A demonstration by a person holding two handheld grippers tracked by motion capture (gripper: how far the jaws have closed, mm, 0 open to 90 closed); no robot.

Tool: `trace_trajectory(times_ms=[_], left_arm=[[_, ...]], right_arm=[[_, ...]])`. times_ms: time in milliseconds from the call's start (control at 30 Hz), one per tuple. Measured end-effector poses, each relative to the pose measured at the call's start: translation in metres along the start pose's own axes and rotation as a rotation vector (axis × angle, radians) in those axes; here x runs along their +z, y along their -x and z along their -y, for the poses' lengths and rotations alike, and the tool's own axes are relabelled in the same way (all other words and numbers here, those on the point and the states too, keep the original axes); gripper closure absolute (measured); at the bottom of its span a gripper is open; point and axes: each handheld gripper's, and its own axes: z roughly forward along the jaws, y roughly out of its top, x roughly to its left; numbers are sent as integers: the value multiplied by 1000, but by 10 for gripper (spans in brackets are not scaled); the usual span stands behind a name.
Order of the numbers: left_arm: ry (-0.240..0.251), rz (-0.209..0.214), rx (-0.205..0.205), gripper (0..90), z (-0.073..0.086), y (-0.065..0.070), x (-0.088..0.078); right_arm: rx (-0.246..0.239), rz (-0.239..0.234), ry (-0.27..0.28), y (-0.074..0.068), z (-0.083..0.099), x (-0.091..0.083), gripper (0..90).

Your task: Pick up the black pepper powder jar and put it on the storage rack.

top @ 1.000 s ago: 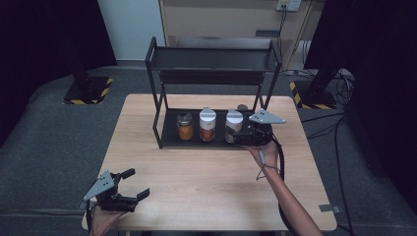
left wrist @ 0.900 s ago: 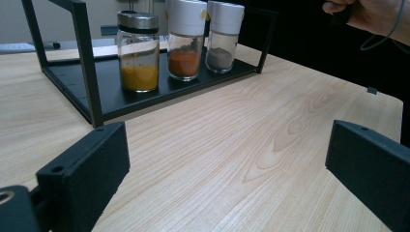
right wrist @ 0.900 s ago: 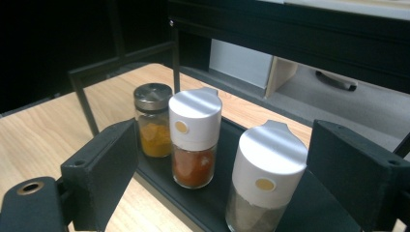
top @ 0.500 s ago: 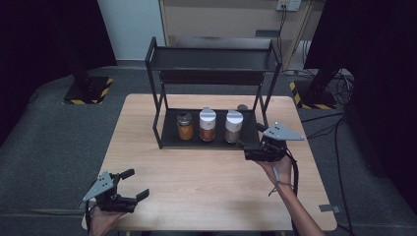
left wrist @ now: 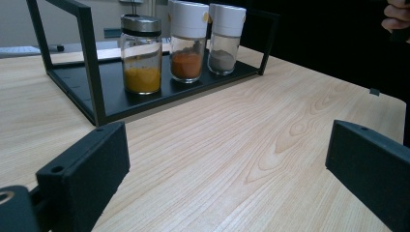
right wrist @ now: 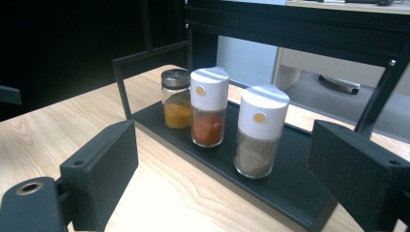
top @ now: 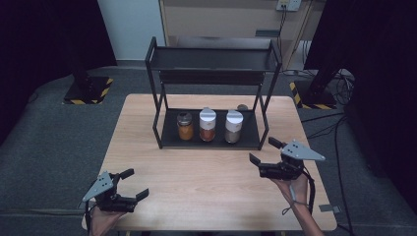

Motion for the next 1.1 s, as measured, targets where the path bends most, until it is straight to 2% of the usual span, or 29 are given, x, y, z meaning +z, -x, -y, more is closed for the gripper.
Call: trace_trajectory(times_ms=[233,533,633,1100], left_arm=[[1,-2,1,12,0,0,0],[0,-5,0,11,0,0,0],[0,-5,0,11,0,1,0],[0,-5,-3,12,0,0,1]], right_arm=[[2,10,-1,-1,13,-19,111],[12,17,-12,1,35,-35,110],[5,26,-18,2,41,-39,110],[57,70,-55,7,62,-51,110]])
